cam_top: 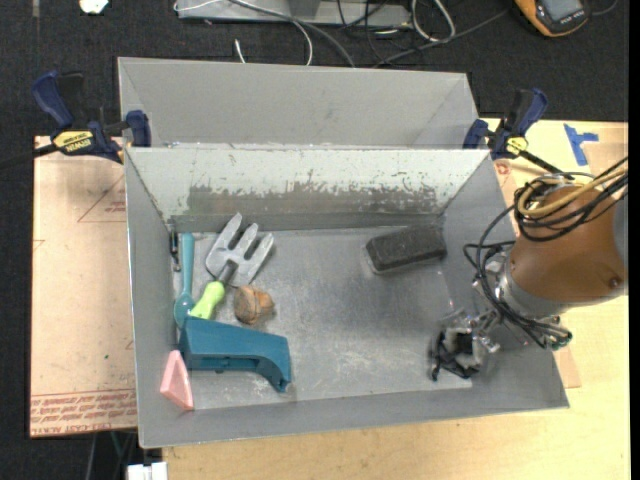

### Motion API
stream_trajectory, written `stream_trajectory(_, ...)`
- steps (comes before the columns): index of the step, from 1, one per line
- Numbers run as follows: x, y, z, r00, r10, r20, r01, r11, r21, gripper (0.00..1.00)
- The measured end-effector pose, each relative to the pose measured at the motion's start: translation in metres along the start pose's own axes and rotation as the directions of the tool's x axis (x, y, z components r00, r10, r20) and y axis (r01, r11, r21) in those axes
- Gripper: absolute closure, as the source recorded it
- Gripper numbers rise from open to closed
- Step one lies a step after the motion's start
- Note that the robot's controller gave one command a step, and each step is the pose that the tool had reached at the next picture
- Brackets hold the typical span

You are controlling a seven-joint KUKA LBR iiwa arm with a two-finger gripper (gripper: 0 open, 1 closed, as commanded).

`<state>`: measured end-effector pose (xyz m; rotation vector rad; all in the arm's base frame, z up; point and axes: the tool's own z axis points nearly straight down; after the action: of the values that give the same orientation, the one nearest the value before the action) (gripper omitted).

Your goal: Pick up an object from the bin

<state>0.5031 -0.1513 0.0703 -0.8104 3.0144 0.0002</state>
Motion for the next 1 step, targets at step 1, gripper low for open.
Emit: stream_trajectory(1,-0.0009,0.0005,-0.0217,1.000,0.001,0.001,-0.001,1.000,-0.001,1.00)
